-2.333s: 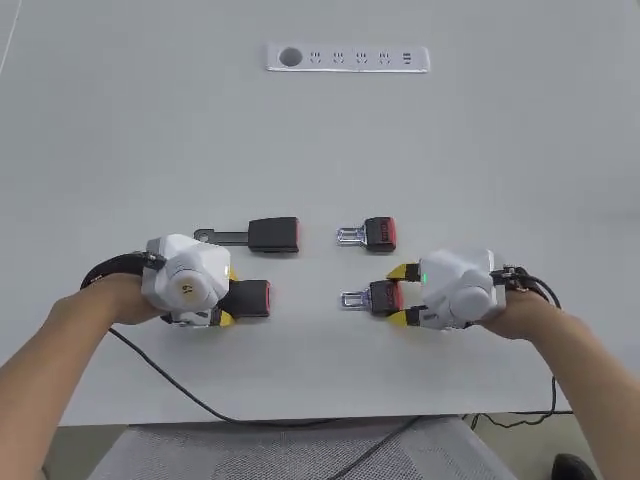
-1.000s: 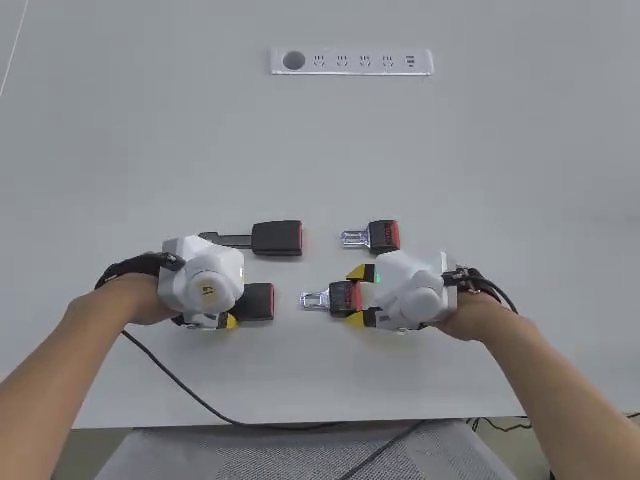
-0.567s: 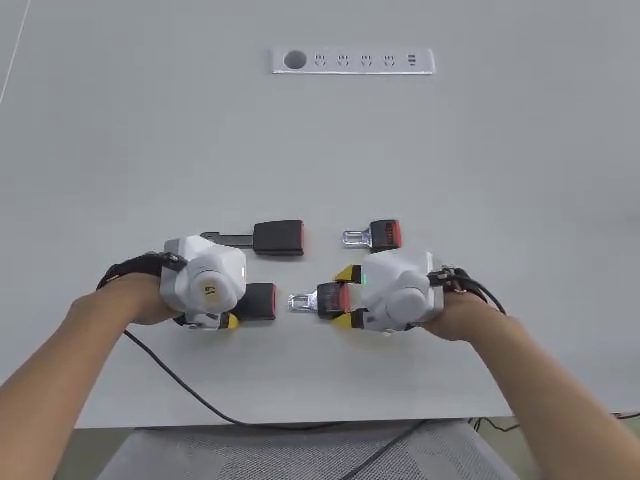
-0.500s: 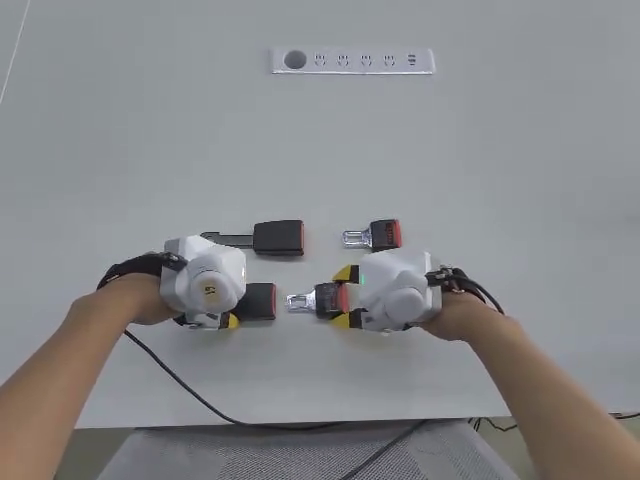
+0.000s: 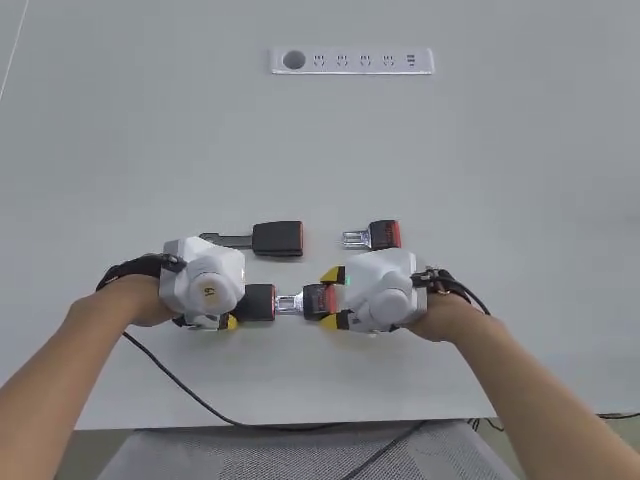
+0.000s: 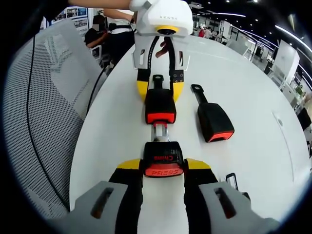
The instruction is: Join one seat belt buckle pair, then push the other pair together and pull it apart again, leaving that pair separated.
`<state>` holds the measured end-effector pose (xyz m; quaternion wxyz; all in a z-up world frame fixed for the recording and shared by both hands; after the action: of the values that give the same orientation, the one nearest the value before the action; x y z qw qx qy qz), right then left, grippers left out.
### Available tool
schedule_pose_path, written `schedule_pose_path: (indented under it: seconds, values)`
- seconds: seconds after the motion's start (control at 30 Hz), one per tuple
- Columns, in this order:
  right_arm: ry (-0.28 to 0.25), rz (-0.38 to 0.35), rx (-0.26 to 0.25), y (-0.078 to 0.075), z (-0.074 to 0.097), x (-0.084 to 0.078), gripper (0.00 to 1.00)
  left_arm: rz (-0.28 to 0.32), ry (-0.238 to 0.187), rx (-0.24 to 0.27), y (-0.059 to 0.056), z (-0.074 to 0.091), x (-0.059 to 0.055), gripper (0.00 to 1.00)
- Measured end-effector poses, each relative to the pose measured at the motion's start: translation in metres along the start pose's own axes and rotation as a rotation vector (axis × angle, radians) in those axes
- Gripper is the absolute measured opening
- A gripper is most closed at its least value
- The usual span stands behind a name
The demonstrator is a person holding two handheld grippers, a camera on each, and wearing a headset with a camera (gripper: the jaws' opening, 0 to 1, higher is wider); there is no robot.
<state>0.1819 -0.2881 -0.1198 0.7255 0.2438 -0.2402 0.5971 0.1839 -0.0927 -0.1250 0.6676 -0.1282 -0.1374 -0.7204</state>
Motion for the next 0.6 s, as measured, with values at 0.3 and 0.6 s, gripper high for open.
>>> schedule_pose_path:
  seconds: [0.3,0.6]
  values:
    - [-0.005,0.011,-0.003,0.0011,-0.0043,0.0052,0.3,0.004,-0.005,0.001,-0.0004,0.0019,0.0012,0.32]
    - [-0.012,0.017,-0.012,0.0022,-0.0083,0.0061,0.3,0.001,-0.015,0.003,-0.0009,0.0019,-0.0002,0.32]
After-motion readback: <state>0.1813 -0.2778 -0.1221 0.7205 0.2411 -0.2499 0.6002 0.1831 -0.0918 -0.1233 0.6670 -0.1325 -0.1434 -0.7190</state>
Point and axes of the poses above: the centre of the closed fingertips' face, and the gripper's own axes: z roughly backward along the fingers, y roughly to its left, x roughly out of its top, the point moved 9 cm from there along z, roughly backward along the fingers, and after that the axes turned 10 degrees about -z, right-handed, at the moved point
